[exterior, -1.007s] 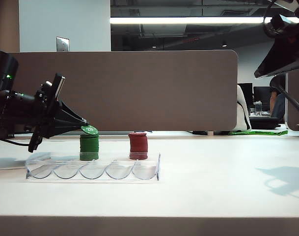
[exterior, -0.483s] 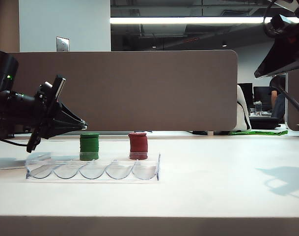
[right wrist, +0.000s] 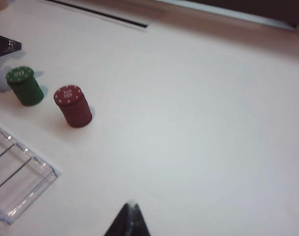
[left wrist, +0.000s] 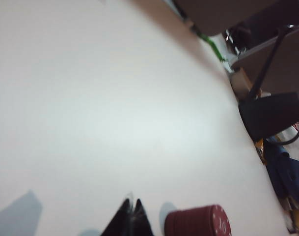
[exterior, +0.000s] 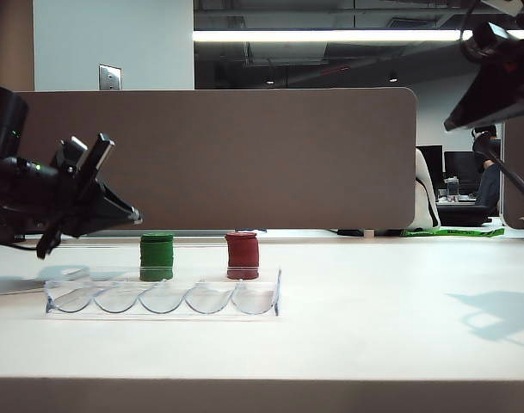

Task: Pick up the chip in the box and place it on the pile of chips with the same color.

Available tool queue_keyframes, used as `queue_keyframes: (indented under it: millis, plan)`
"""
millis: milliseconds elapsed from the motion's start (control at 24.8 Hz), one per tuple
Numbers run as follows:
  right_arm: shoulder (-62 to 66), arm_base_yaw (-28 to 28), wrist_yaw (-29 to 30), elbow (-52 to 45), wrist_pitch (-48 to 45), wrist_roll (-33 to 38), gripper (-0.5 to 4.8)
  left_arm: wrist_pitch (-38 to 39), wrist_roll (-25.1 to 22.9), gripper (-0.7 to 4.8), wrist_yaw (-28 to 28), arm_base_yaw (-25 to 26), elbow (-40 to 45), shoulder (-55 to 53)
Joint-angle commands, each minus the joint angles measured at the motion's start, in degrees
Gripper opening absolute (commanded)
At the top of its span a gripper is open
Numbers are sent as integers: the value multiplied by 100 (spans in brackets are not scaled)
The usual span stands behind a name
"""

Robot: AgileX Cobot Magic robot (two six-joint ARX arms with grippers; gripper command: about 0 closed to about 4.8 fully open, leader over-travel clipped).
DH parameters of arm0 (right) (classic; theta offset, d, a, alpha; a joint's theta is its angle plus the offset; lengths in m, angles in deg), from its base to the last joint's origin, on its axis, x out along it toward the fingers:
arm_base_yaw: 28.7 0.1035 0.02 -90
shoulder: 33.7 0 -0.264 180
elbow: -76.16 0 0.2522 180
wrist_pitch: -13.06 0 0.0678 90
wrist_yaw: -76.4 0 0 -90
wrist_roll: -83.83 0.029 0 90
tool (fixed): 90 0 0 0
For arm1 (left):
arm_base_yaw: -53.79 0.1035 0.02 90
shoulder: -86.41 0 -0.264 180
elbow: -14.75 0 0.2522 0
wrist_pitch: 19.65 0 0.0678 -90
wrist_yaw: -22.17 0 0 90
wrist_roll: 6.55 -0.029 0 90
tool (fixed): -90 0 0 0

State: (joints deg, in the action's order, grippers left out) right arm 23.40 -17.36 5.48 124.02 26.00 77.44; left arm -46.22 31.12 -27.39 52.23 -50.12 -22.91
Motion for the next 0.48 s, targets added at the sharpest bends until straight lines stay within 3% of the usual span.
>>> queue_keyframes:
  millis: [40,81,201,443,483]
  plan:
    - [-37,-37,-11,24,-356,-2,-1,-907,-490,-6,-98,120,-17,33]
    - [-70,-83,-74,24,-380,15,-1,-1211,-772,-6,-98,164,-17,50]
    - [-188,-136,-411,24,-382,22,-1,-1572,-1040,-6,-192,280,-15,155]
    - [-625,-527,-566,22,-417,17,-1,-1510,-1158,-6,-474,649,-13,601]
    - [-804,-697,-564,22,-413,17,-1,-1357,-1355,-6,-490,745,-11,796]
